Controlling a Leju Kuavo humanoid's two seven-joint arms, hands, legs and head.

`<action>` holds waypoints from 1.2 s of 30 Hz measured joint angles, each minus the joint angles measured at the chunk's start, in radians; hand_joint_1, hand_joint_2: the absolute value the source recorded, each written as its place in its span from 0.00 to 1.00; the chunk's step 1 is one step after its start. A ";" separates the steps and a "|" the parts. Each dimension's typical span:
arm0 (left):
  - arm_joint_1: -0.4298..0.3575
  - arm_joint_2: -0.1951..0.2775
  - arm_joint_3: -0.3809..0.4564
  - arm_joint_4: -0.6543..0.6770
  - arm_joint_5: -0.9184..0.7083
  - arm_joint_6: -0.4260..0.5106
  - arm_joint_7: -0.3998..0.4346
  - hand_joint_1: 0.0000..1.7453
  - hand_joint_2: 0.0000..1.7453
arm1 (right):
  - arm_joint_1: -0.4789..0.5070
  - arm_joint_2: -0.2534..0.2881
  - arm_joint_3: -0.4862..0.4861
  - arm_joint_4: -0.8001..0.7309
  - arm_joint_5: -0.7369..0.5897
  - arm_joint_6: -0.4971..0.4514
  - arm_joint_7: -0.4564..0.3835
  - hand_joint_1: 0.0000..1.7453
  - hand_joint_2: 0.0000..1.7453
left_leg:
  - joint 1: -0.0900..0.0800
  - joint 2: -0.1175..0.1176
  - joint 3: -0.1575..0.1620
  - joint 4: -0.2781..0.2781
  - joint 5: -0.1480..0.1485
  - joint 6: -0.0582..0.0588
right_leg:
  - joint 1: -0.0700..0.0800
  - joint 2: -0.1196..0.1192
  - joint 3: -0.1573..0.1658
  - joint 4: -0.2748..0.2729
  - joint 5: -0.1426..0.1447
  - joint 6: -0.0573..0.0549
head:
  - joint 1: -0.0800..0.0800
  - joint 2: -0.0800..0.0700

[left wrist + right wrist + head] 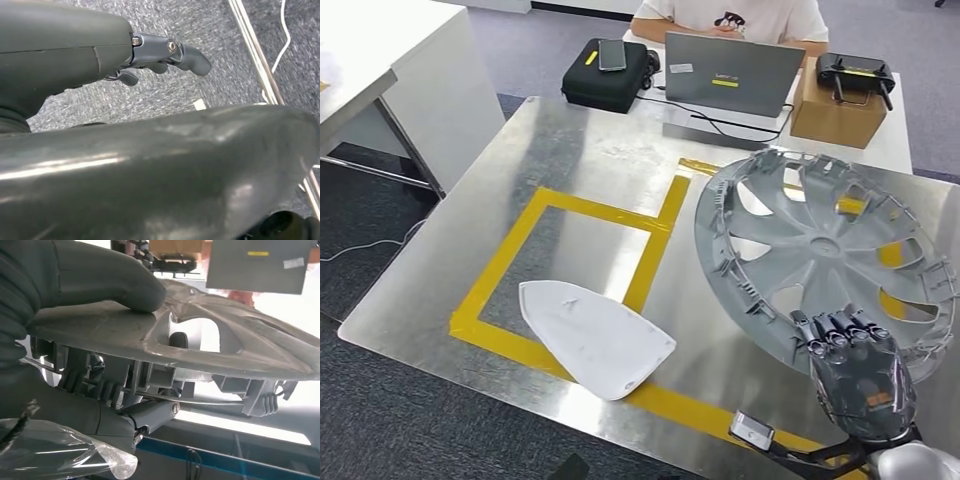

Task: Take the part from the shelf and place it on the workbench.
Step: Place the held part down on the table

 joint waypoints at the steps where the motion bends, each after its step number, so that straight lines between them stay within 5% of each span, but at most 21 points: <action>1: 0.000 0.000 0.000 0.000 0.000 -0.001 -0.002 0.00 0.00 | 0.001 0.001 0.001 0.003 0.000 0.000 0.000 1.00 1.00 | 0.002 0.003 0.000 0.003 -0.001 -0.004 | -0.003 -0.004 0.031 -0.052 0.030 0.005 | 0.000 0.000; 3: -0.002 0.000 0.000 0.000 0.000 -0.003 -0.007 0.00 0.00 | -0.001 0.006 0.004 0.010 0.000 0.000 0.000 1.00 1.00 | 0.003 0.007 -0.002 0.014 -0.008 -0.018 | -0.006 -0.012 0.109 -0.186 0.073 0.007 | 0.001 0.000; 5: -0.002 0.001 0.001 0.000 -0.002 -0.004 -0.009 0.00 0.00 | -0.006 0.014 0.009 0.016 0.000 0.000 0.000 1.00 1.00 | -0.001 0.010 -0.006 0.025 -0.013 -0.028 | -0.005 -0.012 0.145 -0.246 0.080 -0.007 | 0.001 0.000; 9: -0.003 0.004 0.001 0.000 -0.005 -0.004 -0.009 0.00 0.00 | -0.007 0.036 0.020 0.030 -0.001 0.000 -0.004 1.00 1.00 | -0.004 0.010 -0.008 0.026 -0.009 0.000 | -0.002 -0.008 0.146 -0.247 0.083 -0.023 | -0.001 0.000; 13: -0.004 0.003 0.001 0.000 -0.009 -0.002 -0.006 0.00 0.00 | -0.008 0.054 0.021 0.040 -0.001 -0.001 -0.004 1.00 1.00 | -0.001 0.010 -0.008 0.022 -0.003 0.006 | 0.004 -0.007 0.144 -0.247 0.083 -0.032 | 0.000 0.000; 15: -0.004 0.003 0.001 0.000 -0.010 0.000 -0.003 0.00 0.00 | -0.010 0.058 0.028 0.045 -0.001 -0.003 -0.002 1.00 1.00 | 0.001 0.010 -0.008 0.020 -0.002 0.001 | 0.007 -0.008 0.143 -0.246 0.083 -0.036 | 0.000 0.000; 21: -0.004 0.003 0.001 0.000 -0.017 -0.003 -0.002 0.00 0.00 | -0.018 0.077 0.064 0.076 -0.001 -0.004 -0.001 1.00 1.00 | 0.008 0.010 -0.009 0.018 -0.002 -0.042 | 0.012 -0.008 0.141 -0.244 0.083 -0.040 | 0.000 0.000; 36: -0.003 0.006 0.004 0.000 -0.025 -0.008 -0.011 0.00 0.00 | -0.039 0.130 0.121 0.139 -0.001 -0.051 -0.001 1.00 1.00 | 0.004 0.010 -0.014 0.022 -0.003 -0.047 | 0.007 -0.008 0.140 -0.245 0.085 -0.038 | 0.000 0.000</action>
